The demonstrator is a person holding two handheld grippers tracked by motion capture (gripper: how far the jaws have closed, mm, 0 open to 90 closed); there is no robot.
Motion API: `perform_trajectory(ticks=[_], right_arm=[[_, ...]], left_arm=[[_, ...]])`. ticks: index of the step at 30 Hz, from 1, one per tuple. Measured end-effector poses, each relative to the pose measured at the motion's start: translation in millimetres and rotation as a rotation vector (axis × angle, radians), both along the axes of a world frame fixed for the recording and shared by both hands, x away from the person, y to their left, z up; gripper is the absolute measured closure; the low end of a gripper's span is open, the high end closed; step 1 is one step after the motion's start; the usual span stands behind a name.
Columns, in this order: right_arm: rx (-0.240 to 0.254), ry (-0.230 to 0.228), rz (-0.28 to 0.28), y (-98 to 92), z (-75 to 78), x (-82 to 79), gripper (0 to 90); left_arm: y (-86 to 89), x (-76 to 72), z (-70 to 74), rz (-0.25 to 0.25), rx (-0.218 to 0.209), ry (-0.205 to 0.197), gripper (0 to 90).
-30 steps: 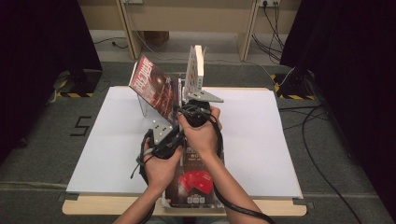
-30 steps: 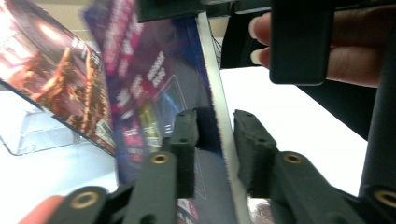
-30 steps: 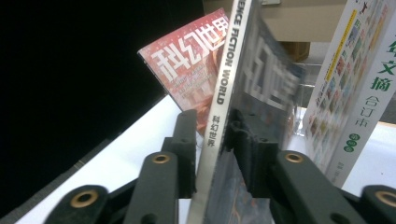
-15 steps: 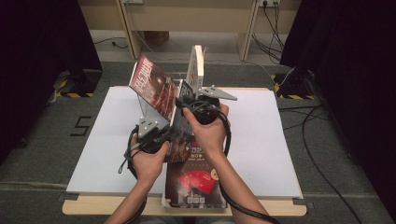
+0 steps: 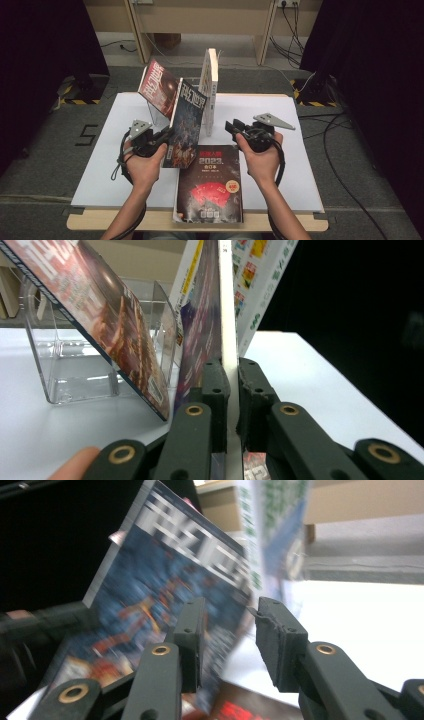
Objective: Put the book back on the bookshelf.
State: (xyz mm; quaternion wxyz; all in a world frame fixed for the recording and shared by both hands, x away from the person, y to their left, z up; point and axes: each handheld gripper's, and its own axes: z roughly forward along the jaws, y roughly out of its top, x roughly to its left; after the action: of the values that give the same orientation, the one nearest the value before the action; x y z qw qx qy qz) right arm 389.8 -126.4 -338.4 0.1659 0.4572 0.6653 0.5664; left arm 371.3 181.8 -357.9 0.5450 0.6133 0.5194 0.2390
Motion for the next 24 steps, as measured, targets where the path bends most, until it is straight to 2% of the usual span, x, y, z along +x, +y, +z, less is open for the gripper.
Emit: perform_trajectory(ticks=[5,12,17,24], right_arm=[[-0.006,0.023,-0.049,-28.3,-18.0,-8.7,65.0],[-0.015,0.076,-0.109,-55.7,-44.6,-15.2,65.1],[0.0,0.11,-0.14,-70.4,-60.3,-19.9,65.1],[0.002,0.14,-0.155,-76.4,-73.6,-23.1,65.1]], left_arm=[[12.2,3.0,6.6,0.016,-0.02,-0.012,83.1],[22.8,13.1,16.9,0.032,-0.047,-0.023,83.1],[28.2,12.8,23.8,0.044,-0.051,-0.04,83.1],[31.7,16.0,21.4,0.039,-0.046,-0.01,83.1]])
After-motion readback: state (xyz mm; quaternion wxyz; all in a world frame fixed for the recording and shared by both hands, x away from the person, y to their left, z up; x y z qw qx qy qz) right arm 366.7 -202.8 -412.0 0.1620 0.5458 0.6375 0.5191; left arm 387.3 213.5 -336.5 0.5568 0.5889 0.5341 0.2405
